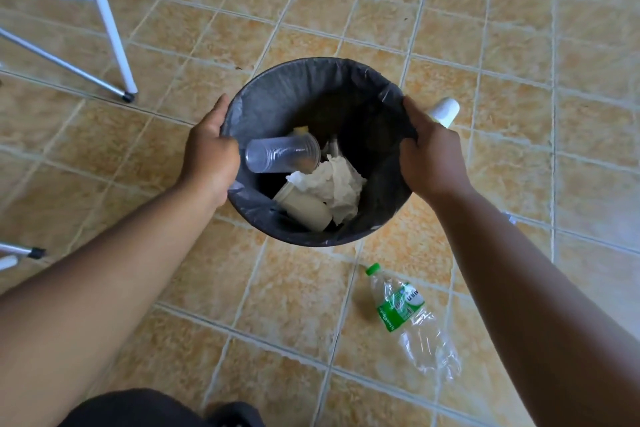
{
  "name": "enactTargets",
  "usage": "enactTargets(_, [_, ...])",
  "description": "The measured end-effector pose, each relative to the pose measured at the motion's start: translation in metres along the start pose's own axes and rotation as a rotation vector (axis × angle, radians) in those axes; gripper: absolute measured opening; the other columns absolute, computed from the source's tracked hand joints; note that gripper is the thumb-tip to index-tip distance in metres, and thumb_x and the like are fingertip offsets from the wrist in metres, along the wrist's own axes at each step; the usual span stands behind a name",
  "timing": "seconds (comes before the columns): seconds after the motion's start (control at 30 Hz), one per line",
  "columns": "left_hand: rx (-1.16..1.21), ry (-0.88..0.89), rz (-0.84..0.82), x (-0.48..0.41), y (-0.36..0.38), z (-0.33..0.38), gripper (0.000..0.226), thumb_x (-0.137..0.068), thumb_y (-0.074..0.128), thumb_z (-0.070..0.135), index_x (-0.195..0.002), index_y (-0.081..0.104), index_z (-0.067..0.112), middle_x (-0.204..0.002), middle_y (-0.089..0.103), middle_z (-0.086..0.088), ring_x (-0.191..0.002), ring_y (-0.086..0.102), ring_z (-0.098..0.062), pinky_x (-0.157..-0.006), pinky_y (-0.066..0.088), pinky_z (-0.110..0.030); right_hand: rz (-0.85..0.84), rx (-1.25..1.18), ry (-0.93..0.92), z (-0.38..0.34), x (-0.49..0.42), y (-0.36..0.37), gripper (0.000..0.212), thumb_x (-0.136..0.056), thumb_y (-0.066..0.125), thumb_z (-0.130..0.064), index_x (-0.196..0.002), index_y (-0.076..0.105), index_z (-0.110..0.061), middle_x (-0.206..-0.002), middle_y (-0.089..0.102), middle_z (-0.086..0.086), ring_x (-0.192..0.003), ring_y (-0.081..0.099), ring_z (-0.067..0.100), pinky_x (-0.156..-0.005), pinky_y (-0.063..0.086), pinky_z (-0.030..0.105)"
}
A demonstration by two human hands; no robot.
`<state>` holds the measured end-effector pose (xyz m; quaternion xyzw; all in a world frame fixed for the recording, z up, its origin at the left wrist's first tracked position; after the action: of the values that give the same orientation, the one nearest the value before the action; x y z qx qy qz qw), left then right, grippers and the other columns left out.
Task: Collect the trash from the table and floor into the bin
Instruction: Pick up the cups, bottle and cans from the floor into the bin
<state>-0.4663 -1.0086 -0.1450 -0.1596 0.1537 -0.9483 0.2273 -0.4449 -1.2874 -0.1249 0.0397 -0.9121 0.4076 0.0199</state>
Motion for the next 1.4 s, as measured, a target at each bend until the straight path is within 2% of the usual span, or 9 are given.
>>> enactTargets(0.23, [-0.549,0.301,-0.033,0.009,0.000,-0.002,0.071,-0.095,0.053,0.013,-0.157,0.018,0.011,-0.164,0.018,-0.005,-0.150,0.021,-0.017,-0.109,0.015,-0.013,0.046,0.004,-0.018,0.001,0.004,0.002,0.062,-0.095,0.039,-0.001,-0.153,0.032,-0.021,-0.112,0.064,0.029,-0.098,0.060,0.044,-0.078,0.050,0.038])
enactTargets(0.5, [-0.864,0.526,-0.070,0.014,0.001,0.004,0.073,-0.096,0.053,0.038,-0.154,0.025,0.004,-0.165,0.013,-0.009,-0.152,0.015,-0.027,-0.121,0.019,-0.040,0.049,-0.024,-0.020,0.003,0.002,0.004,0.062,-0.095,0.039,-0.002,-0.153,0.032,-0.022,-0.113,0.064,0.028,-0.100,0.060,0.043,-0.080,0.051,0.040])
enactTargets(0.73, [-1.067,0.582,-0.140,0.017,0.005,0.005,0.095,-0.086,0.023,0.069,-0.154,0.023,0.003,-0.166,0.006,-0.013,-0.153,0.003,-0.029,-0.123,0.008,-0.043,0.093,-0.116,-0.039,0.013,-0.001,0.010,0.060,-0.095,0.041,-0.005,-0.151,0.036,-0.023,-0.100,0.066,0.014,-0.083,0.062,0.027,-0.071,0.047,0.029])
enactTargets(0.83, [-1.111,0.621,-0.159,0.016,0.006,0.004,0.099,-0.083,0.017,0.072,-0.153,0.025,0.002,-0.165,0.007,-0.016,-0.153,0.004,-0.031,-0.124,0.007,-0.045,0.102,-0.142,-0.026,0.017,-0.005,0.012,0.058,-0.094,0.045,-0.008,-0.149,0.040,-0.026,-0.089,0.059,0.003,-0.069,0.054,0.012,-0.060,0.041,0.017])
enactTargets(0.9, [-1.119,0.621,-0.162,0.016,0.005,0.004,0.100,-0.083,0.016,0.072,-0.154,0.025,0.002,-0.165,0.007,-0.016,-0.153,0.004,-0.030,-0.124,0.007,-0.044,0.092,-0.266,-0.005,0.020,-0.006,0.014,0.051,-0.097,0.048,-0.016,-0.146,0.045,-0.030,-0.094,0.061,-0.008,-0.073,0.055,-0.002,-0.067,0.041,0.005])
enactTargets(1.0, [-1.122,0.618,-0.157,0.015,0.005,0.005,0.101,-0.083,0.013,0.074,-0.154,0.023,0.002,-0.165,0.006,-0.014,-0.153,0.002,-0.029,-0.124,0.005,-0.042,0.108,-0.536,0.045,0.035,-0.010,0.017,0.045,-0.098,0.045,-0.048,-0.139,0.053,-0.032,-0.130,0.060,-0.012,-0.118,0.054,-0.001,-0.104,0.044,0.029])
enactTargets(1.1, [-1.120,0.614,-0.156,0.014,0.007,0.004,0.102,-0.082,0.011,0.075,-0.155,0.021,0.003,-0.166,0.004,-0.013,-0.154,0.000,-0.027,-0.124,0.003,-0.039,0.257,-0.615,0.129,0.058,-0.029,0.015,0.053,-0.098,0.035,-0.056,-0.134,0.058,-0.025,-0.120,0.068,0.002,-0.111,0.064,0.014,-0.093,0.049,0.040])
enactTargets(1.23, [-1.114,0.642,-0.138,0.012,0.010,0.001,0.101,-0.084,0.014,0.073,-0.153,0.026,0.001,-0.165,0.008,-0.016,-0.153,0.003,-0.029,-0.124,0.006,-0.042,0.275,-0.085,0.256,0.092,-0.080,0.018,0.038,-0.101,0.041,-0.035,-0.118,0.067,-0.012,-0.111,0.069,0.014,-0.097,0.063,0.029,-0.075,0.043,0.030])
enactTargets(1.4, [-1.088,0.672,-0.108,0.008,0.011,-0.004,0.095,-0.087,0.021,0.070,-0.150,0.033,-0.001,-0.164,0.016,-0.017,-0.153,0.009,-0.029,-0.124,0.012,-0.044,-0.146,0.559,0.221,0.115,-0.133,0.030,0.049,-0.095,0.050,-0.009,-0.144,0.047,-0.011,-0.158,0.023,0.016,-0.138,0.029,0.042,-0.108,0.036,0.049])
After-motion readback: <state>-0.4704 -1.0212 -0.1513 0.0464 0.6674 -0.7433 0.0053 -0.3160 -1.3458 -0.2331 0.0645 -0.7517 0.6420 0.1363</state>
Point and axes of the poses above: each hand's wrist, its own x-axis away from the middle knuckle, its own y-axis out of the palm, z = x × y, the point moved 1 cm from there along -x, towards the middle knuckle
